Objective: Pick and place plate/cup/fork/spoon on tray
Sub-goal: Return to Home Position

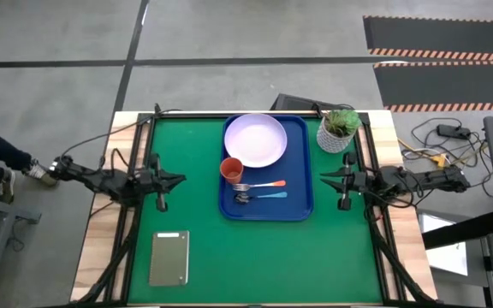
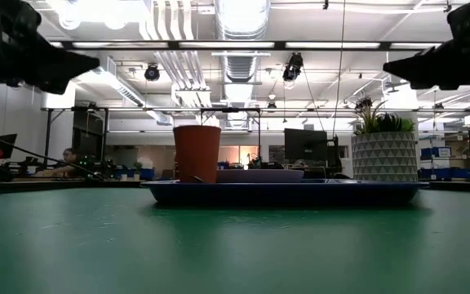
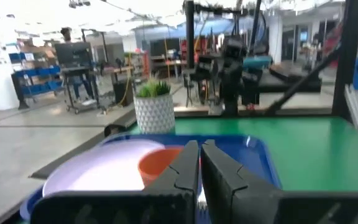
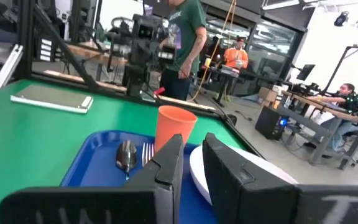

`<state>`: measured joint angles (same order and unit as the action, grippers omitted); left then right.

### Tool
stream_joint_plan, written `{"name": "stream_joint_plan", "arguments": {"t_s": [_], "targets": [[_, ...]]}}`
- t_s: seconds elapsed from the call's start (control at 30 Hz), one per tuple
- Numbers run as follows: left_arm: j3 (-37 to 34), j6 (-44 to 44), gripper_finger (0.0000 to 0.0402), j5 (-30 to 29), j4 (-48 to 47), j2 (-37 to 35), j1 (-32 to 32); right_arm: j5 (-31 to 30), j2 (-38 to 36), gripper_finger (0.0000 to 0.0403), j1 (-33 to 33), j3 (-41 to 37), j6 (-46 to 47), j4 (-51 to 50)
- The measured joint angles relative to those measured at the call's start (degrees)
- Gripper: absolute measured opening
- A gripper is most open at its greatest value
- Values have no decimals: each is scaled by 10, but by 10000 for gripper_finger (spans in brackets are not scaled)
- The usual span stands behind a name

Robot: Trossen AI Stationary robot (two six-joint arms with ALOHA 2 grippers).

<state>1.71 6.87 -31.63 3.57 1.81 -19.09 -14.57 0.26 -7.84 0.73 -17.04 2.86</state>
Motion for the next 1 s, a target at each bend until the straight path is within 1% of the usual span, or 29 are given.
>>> {"name": "stream_joint_plan", "arguments": {"t_s": [0.07, 0.2, 0.33, 0.43, 0.63, 0.77, 1.0], "targets": [[-12, 1, 0, 0, 10, -5, 0, 5, 7, 52, 0, 0, 0, 1], [-12, 6, 0, -3, 13, -5, 0, 11, 5, 52, 0, 0, -1, -1], [-12, 26, 0, -4, 16, -4, 0, 7, 6, 52, 0, 0, 23, -1], [-12, 26, 0, -21, 16, -2, 0, 6, 6, 52, 0, 0, 15, -2], [-13, 26, 0, -25, 16, 9, 0, 6, 6, 52, 0, 0, 123, -3], [-13, 26, 0, -26, 16, 16, 0, 6, 6, 52, 0, 0, 171, -3], [-14, 26, 0, -26, 16, 28, 0, 6, 6, 52, 0, 0, 158, -3]]}}
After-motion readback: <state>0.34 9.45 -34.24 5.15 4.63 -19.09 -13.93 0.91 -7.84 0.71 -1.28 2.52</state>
